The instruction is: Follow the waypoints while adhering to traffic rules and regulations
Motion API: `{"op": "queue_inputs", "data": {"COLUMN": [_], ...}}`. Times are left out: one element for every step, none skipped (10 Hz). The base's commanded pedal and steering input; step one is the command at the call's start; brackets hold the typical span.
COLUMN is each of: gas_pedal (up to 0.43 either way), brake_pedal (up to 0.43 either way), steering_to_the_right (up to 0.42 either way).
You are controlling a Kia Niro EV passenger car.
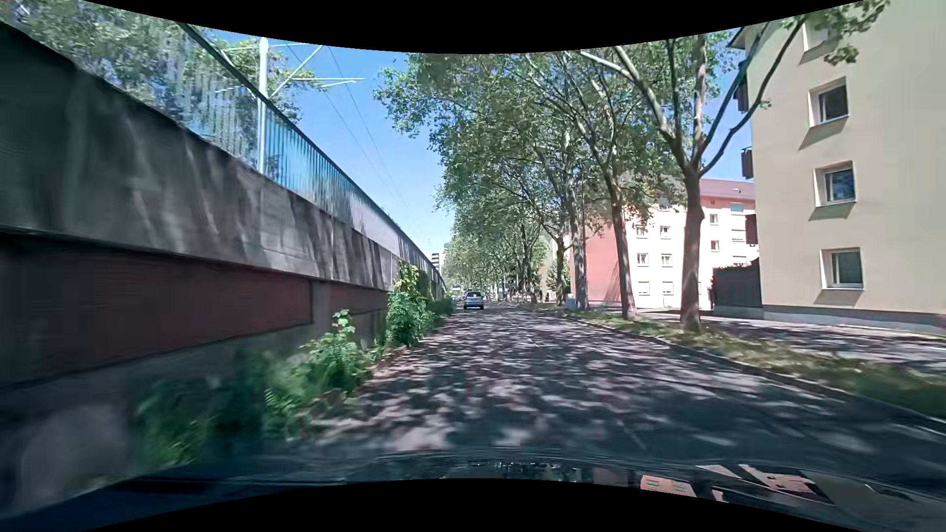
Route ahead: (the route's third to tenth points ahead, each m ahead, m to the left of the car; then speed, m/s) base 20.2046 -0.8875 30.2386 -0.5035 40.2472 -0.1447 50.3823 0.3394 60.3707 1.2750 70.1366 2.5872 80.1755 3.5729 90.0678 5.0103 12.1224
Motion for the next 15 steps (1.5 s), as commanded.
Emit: {"op": "queue_inputs", "data": {"gas_pedal": [0.067, 0.067, 0.067, 0.067, 0.067, 0.067, 0.067, 0.067, 0.067, 0.067, 0.067, 0.067, 0.067, 0.067, 0.067], "brake_pedal": [0.0, 0.0, 0.0, 0.0, 0.0, 0.0, 0.0, 0.0, 0.0, 0.0, 0.0, 0.0, 0.0, 0.0, 0.0], "steering_to_the_right": [-0.009, -0.009, -0.009, -0.009, -0.009, -0.009, -0.009, -0.008, -0.008, -0.008, -0.007, -0.008, -0.008, -0.007, -0.008]}}
